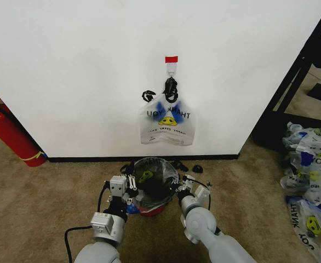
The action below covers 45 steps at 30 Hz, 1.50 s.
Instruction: Pick up the garbage bag from the wall and place it over the trash bin.
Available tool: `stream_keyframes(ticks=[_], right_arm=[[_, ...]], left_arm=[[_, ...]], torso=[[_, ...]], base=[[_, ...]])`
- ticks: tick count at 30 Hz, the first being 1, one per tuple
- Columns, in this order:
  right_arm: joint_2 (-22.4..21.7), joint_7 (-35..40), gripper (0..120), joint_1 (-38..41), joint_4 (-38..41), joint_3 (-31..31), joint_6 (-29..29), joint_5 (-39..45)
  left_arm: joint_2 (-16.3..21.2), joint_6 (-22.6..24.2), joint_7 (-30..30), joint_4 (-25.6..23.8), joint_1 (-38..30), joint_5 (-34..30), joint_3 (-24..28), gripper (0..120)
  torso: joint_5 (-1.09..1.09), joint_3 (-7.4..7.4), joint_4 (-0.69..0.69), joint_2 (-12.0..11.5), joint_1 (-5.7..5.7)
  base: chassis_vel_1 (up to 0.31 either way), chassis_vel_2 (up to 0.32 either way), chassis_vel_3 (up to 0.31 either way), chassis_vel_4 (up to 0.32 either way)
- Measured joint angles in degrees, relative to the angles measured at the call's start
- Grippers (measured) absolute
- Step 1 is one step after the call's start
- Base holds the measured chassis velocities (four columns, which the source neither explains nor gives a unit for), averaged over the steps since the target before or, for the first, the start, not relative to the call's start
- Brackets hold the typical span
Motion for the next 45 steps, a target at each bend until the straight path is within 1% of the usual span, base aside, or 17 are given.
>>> stream_keyframes(ticks=[2, 7, 8, 9, 11, 17, 19, 21, 26, 27, 28, 32, 34, 36, 41, 42, 45], right_arm=[[0.0, -0.1, 5, -0.2, 0.1, 0.0, 0.0, -0.7], [-0.5, -1.2, 27, -1.1, 2.0, -0.1, 0.1, -2.5], [-0.4, -1.2, 29, -1.2, 2.1, -0.1, 0.1, -2.7], [-0.4, -1.2, 36, -1.3, 2.4, -0.1, 0.2, -3.1], [-0.3, -1.2, 39, -1.3, 2.5, -0.1, 0.2, -3.3], [-0.5, -0.9, 64, -2.0, 2.6, 0.0, -0.3, -4.2], [-0.6, -0.8, 67, -2.2, 2.7, 0.0, -0.5, -4.2], [-0.9, -0.8, 77, -2.7, 3.1, 0.1, -0.9, -4.3], [-2.1, -6.1, 95, -3.2, 2.9, 0.4, 1.5, -5.1], [-2.1, -6.1, 95, -3.2, 2.9, 0.4, 1.5, -5.1], [-2.6, -9.3, 98, -3.3, 1.8, 0.6, 3.6, -6.2], [-4.6, -21.4, 100, -3.3, -3.3, 1.4, 8.6, -8.2], [-4.8, -22.5, 100, -3.2, -3.8, 1.5, 8.9, -8.2], [-5.7, -28.0, 100, -2.8, -6.3, 2.2, 10.1, -7.7], [-6.5, -48.0, 100, -2.3, -11.5, 4.4, 11.5, -2.3], [-6.5, -48.0, 100, -2.3, -11.5, 4.4, 11.5, -2.3], [-6.5, -56.2, 100, -1.9, -14.4, 5.3, 11.7, -1.6]], left_arm=[[-0.1, 0.0, 0.0, 0.1, 0.0, 0.0, 0.1, 0], [0.0, -0.1, 0.0, -0.1, 0.6, 0.3, 0.1, 0], [-0.1, -0.1, 0.0, -0.1, 0.7, 0.4, 0.1, 0], [-0.1, -0.4, 0.0, -0.2, 1.1, 0.7, 0.0, 0], [-0.1, -0.5, 0.0, -0.2, 1.4, 0.9, 0.1, 0], [-0.2, -1.3, 0.0, -0.8, 2.6, 1.6, 0.1, 0], [-0.2, -1.4, 0.0, -0.8, 2.7, 1.7, 0.1, 0], [-0.3, -1.7, -0.1, -0.8, 3.1, 2.0, 0.1, 0], [-0.4, -2.3, -0.1, -0.4, 3.4, 2.6, 0.1, 0], [-0.4, -2.3, -0.1, -0.4, 3.4, 2.6, 0.1, 0], [-0.4, -2.3, -0.1, -0.3, 3.3, 2.7, 0.2, 0], [-0.4, -2.3, -0.1, -0.2, 3.2, 2.7, 0.4, 0], [-0.4, -2.3, -0.1, -0.2, 3.2, 2.7, 0.4, 0], [-0.4, -2.2, -0.1, -0.2, 3.3, 2.8, 0.4, 0], [-0.6, -2.2, -0.1, 0.1, 3.5, 3.2, 0.4, 0], [-0.6, -2.2, -0.1, 0.1, 3.5, 3.2, 0.4, 0], [-0.7, -2.1, -0.1, 0.1, 3.7, 3.5, 0.4, 0]], torso=[[0.00, 0.00, 0.00, 0.0, 0.00], [0.00, 0.00, 0.00, 0.0, 0.00], [0.00, 0.00, 0.00, 0.0, 0.00], [0.00, 0.00, 0.00, 0.0, 0.00], [0.00, 0.00, 0.00, 0.0, 0.00], [0.00, 0.00, 0.00, 0.0, 0.00], [0.00, 0.00, 0.00, 0.0, 0.00], [0.00, 0.00, 0.00, 0.0, 0.00], [0.00, 0.00, 0.00, 0.0, 0.00], [0.00, 0.00, 0.00, 0.0, 0.00], [0.01, 0.00, 0.00, 0.0, 0.00], [0.01, 0.01, 0.00, 0.0, 0.00], [0.01, 0.01, -0.01, 0.0, 0.00], [0.01, 0.01, -0.01, 0.0, 0.00], [0.01, 0.01, 0.00, 0.0, 0.00], [0.01, 0.01, 0.00, 0.0, 0.00], [0.01, 0.01, 0.00, 0.0, 0.00]], base=[[0.000, 0.000, 0.000, 0.000], [0.000, 0.000, 0.000, 0.000], [0.000, 0.000, 0.000, 0.000], [0.000, 0.000, 0.000, 0.000], [0.000, 0.000, 0.000, 0.000], [0.000, 0.000, 0.000, 0.000], [0.000, 0.000, 0.000, 0.000], [0.000, 0.000, 0.000, 0.000], [0.000, 0.000, 0.000, 0.000], [0.000, 0.000, 0.000, 0.000], [0.000, 0.000, 0.000, 0.000], [0.000, 0.000, 0.000, 0.000], [0.000, 0.000, 0.000, 0.000], [0.000, 0.000, 0.000, 0.000], [0.000, 0.000, 0.000, 0.000], [0.000, 0.000, 0.000, 0.000], [0.000, 0.000, 0.000, 0.000]])
